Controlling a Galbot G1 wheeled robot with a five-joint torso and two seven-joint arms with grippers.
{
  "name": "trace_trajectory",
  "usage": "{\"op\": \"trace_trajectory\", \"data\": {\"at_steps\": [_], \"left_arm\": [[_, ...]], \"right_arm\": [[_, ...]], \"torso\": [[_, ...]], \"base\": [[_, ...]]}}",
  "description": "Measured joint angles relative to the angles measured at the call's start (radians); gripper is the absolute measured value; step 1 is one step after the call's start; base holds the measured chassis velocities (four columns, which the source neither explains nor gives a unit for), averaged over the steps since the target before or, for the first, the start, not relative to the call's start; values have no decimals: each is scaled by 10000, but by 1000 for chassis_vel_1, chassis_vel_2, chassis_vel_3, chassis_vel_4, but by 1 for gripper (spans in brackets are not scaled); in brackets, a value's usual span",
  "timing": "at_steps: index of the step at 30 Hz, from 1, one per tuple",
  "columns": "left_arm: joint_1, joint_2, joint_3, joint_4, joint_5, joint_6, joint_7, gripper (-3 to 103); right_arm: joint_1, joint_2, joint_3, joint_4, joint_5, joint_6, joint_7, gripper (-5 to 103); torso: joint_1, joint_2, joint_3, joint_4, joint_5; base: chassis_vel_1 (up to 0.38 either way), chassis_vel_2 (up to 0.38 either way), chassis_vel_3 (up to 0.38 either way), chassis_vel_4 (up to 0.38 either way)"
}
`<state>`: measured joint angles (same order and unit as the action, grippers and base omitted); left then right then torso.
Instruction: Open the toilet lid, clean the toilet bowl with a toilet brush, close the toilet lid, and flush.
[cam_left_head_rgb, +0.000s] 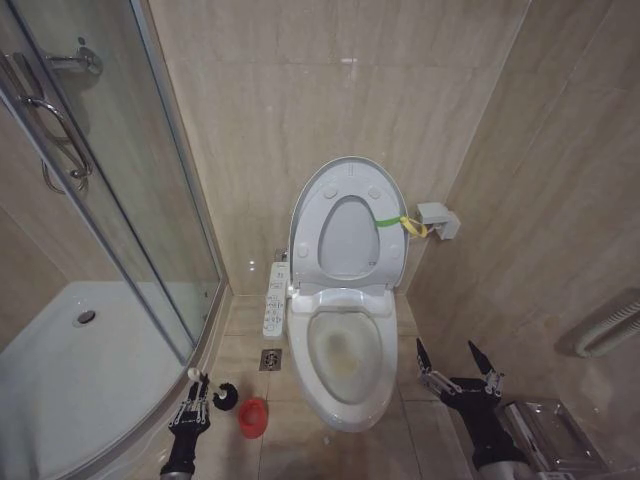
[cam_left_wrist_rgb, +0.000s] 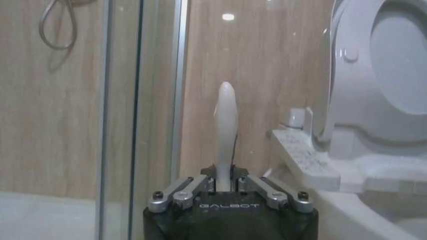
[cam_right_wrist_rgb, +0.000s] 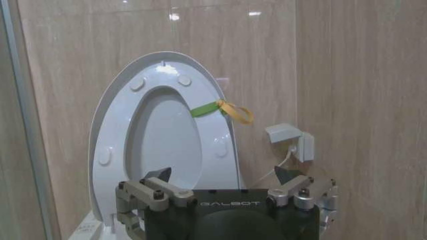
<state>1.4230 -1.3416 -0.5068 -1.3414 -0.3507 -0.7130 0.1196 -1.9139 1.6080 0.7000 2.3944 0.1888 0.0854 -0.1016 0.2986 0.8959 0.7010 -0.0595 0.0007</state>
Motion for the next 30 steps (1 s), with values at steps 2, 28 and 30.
{"op": "trace_trajectory", "data": {"at_steps": [2,28,30], "left_arm": [[-154,35,96,293,-150,-21,99,15],[-2349,-116,1319,3879,-770,-564,1133,15],[-2349,-133,1338,3890,-767,-560,1109,15]], "right_arm": [[0,1,0,0,0,0,0,100],[0,0,0,0,0,0,0,100],[0,0,0,0,0,0,0,100]], "torso": [[0,0,0,1,-1],[-2,0,0,0,1],[-2,0,0,0,1]], "base": [[0,0,0,0],[0,0,0,0],[0,0,0,0]]}}
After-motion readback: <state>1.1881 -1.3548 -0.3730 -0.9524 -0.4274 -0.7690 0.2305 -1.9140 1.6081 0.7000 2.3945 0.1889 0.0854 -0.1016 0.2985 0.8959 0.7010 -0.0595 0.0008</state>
